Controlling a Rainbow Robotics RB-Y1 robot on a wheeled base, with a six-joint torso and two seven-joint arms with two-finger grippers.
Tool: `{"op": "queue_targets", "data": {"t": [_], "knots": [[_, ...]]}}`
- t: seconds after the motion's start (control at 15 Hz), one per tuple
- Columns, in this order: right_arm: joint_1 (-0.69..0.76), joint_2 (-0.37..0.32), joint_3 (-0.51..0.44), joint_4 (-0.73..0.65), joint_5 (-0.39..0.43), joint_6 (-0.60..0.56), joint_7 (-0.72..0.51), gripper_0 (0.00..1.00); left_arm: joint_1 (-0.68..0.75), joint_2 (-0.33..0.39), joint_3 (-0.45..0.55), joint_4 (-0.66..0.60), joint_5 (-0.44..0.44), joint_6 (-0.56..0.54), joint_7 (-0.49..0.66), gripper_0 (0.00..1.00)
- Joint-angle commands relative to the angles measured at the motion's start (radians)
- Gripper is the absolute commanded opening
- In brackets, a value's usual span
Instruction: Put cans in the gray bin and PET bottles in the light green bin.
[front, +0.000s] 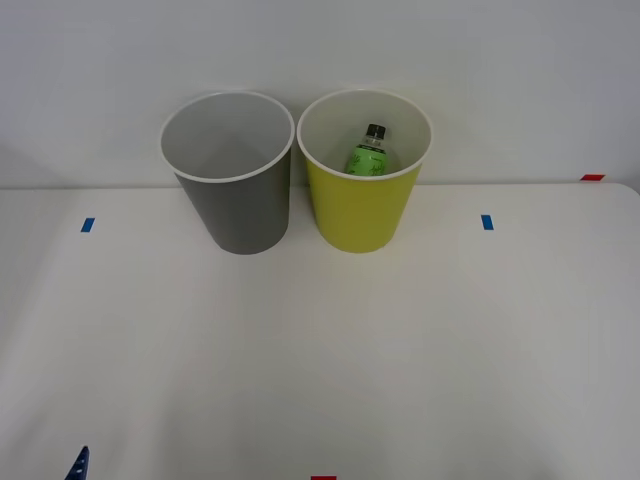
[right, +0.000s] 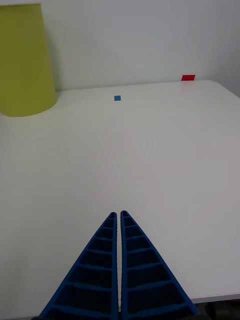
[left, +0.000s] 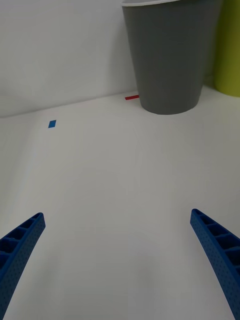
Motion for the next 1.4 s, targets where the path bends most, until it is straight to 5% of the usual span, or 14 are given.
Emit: {"op": "queue_targets", "data": {"t": [0.07, 1.4], "knots": [[0.0, 0.0, 0.0, 0.0, 0.0, 0.0, 0.0, 0.0, 0.038, -0.015, 0.005, 0.009, 0.013, -0.069, -0.009, 1.0], [0.0, 0.0, 0.0, 0.0, 0.0, 0.0, 0.0, 0.0, 0.047, -0.015, 0.005, 0.035, 0.009, -0.132, -0.013, 1.0]]}}
